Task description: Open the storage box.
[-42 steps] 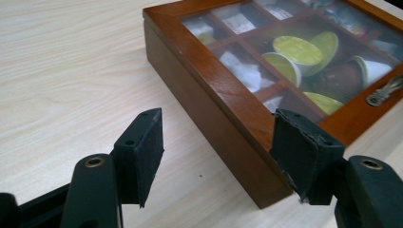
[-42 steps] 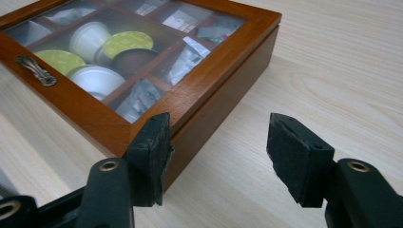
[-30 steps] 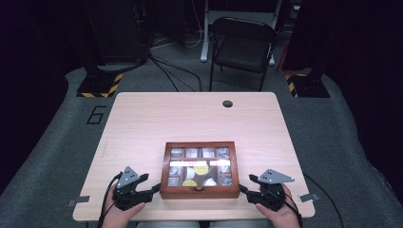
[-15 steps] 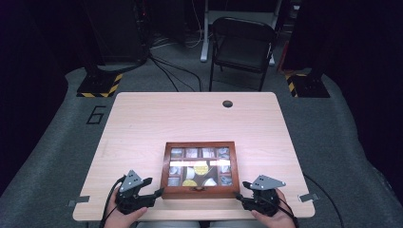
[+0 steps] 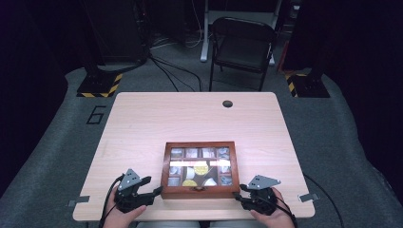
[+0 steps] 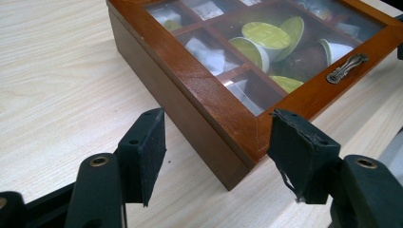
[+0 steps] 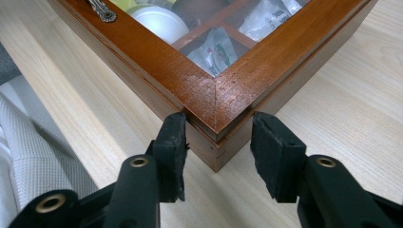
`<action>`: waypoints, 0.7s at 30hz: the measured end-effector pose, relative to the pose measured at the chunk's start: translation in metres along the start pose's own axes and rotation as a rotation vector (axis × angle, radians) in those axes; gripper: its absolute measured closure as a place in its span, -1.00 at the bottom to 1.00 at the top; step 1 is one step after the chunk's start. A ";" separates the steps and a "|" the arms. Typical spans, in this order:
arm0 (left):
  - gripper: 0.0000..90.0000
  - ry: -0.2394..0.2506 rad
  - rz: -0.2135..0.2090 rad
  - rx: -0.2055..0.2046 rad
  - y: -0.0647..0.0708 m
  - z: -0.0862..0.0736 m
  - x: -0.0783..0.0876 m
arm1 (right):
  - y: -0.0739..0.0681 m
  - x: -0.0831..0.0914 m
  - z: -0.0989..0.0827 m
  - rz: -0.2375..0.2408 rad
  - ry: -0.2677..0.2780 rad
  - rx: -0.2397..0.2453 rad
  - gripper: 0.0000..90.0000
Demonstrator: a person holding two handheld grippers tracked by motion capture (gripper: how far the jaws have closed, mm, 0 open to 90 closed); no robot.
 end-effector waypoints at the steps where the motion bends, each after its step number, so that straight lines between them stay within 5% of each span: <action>1: -0.17 0.006 0.003 0.002 0.001 0.000 0.000 | -0.001 0.001 0.000 -0.004 0.001 -0.002 0.29; 21: -0.13 -0.007 -0.043 -0.031 0.011 0.002 -0.001 | -0.003 0.016 0.018 0.013 0.126 -0.027 0.30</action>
Point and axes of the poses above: each handheld gripper's, and its own axes: x roughly backward along the jaws, z roughly out of its top, y roughly to its right, the point moved 6 cm from there along -x, roughly forward along the jaws, and after that the axes turned 8 degrees about -x, right-handed, at the moved point
